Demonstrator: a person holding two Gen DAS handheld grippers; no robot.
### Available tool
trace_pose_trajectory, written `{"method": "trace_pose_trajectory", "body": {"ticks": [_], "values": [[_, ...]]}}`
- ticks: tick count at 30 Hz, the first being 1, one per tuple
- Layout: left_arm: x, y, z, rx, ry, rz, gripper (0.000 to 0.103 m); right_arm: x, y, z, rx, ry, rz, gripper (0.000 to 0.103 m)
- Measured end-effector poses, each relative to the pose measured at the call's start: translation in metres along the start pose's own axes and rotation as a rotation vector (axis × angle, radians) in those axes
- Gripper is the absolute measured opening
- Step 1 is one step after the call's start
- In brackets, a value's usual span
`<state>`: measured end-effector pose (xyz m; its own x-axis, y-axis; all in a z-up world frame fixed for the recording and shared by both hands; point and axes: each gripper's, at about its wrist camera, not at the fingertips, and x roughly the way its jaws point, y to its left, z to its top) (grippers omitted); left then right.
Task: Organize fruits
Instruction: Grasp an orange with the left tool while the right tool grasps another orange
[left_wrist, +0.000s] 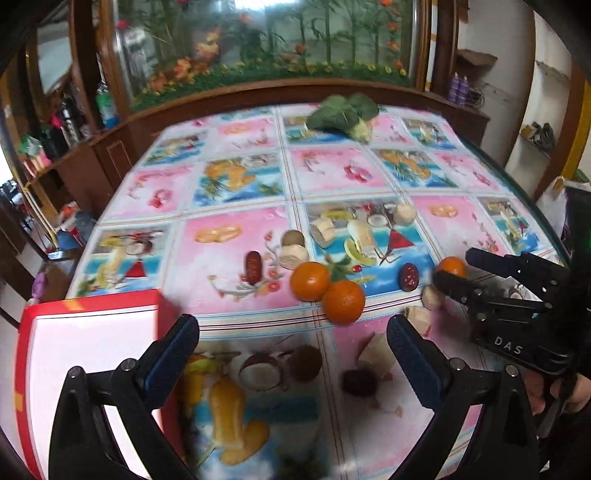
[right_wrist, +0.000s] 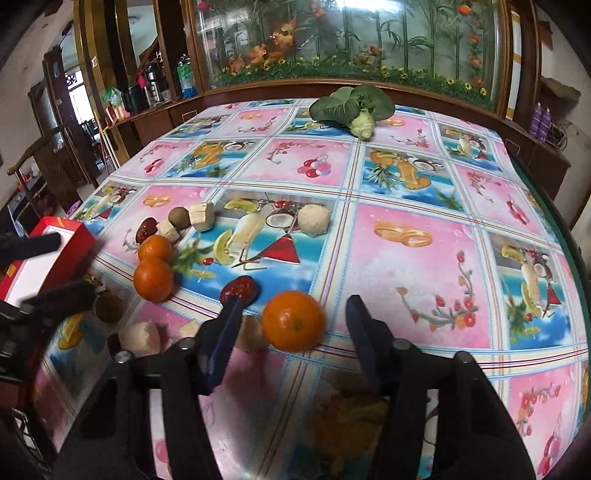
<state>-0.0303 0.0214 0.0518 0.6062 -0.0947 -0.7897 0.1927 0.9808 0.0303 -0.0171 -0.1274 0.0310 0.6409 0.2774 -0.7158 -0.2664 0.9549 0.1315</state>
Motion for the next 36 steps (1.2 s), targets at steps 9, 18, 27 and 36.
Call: {"method": "trace_pose_trajectory", "body": {"ticks": [9,18,27,36], "values": [[0.027,-0.011,0.01,-0.011,0.093,-0.078,0.076,0.012,-0.013,0.002,0.077,0.049,0.046,0.045],[0.05,-0.014,0.01,-0.089,0.178,-0.119,0.06,0.013,-0.016,0.002,0.069,0.065,0.087,0.045],[0.054,-0.018,0.011,-0.094,0.167,-0.101,0.049,0.013,-0.02,0.002,0.083,0.092,0.125,0.045],[0.052,-0.021,0.01,-0.079,0.151,-0.107,0.033,0.012,-0.022,0.001,0.104,0.101,0.154,0.038]]}}
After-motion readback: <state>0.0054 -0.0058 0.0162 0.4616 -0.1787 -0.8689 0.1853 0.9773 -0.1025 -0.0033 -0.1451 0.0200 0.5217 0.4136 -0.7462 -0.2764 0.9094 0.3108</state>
